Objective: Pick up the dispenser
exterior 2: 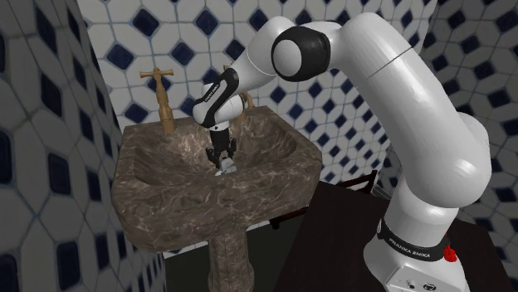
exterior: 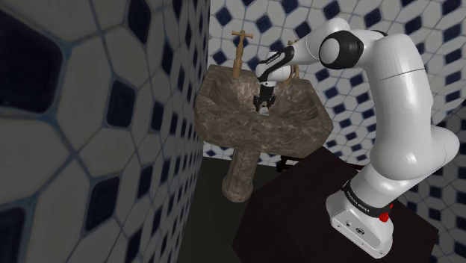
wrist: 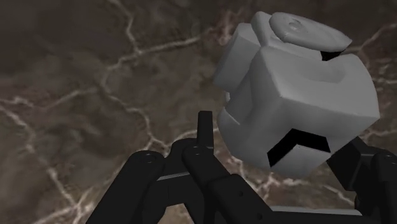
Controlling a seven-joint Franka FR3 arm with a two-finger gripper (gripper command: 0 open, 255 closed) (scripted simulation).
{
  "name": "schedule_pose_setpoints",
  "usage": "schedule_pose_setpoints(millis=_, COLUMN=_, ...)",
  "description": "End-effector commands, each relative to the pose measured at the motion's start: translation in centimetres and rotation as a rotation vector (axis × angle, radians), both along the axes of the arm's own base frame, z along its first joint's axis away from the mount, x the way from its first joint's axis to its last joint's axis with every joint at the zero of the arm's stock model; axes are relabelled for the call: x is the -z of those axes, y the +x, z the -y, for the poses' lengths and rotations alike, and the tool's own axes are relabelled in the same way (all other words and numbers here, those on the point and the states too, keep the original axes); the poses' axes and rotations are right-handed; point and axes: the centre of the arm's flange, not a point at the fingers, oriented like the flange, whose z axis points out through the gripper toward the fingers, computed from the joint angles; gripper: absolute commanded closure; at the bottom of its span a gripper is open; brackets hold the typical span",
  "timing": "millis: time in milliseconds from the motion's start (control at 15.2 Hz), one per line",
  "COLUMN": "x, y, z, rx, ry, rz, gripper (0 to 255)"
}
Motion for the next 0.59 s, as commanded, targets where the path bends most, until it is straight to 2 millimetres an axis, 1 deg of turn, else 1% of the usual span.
schedule_pose_setpoints(millis=0, x=0.1, y=0.0, z=0.0, rx=0.0, ry=0.0, rz=-0.002, gripper=255)
schedule_pose_setpoints(millis=528, x=-4.1, y=0.0, z=0.0, rx=0.0, ry=0.0, rz=-0.002, gripper=255)
